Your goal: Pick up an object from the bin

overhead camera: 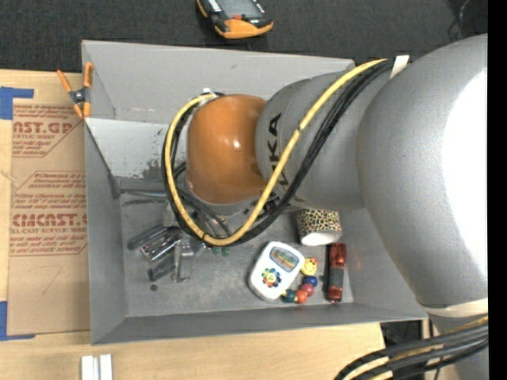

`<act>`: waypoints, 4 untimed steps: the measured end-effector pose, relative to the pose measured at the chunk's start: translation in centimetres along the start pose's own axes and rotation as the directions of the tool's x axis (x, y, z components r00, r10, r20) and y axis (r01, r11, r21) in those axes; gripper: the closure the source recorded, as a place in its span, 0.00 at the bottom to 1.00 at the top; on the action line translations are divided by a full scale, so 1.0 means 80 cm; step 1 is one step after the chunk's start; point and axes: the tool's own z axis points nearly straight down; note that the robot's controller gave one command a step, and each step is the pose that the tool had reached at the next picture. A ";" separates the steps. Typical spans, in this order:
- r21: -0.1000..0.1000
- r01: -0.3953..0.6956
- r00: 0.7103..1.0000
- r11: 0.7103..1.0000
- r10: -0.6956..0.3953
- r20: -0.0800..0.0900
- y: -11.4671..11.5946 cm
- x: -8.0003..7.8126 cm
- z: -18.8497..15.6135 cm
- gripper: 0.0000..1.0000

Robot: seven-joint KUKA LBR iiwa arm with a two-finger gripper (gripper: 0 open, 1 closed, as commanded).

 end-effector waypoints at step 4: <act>-0.005 -0.033 0.999 0.999 0.033 0.006 -0.020 -0.013 0.076 0.00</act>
Offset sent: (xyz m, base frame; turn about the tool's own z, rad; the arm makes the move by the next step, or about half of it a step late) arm 0.0202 -0.0042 -0.0535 0.0539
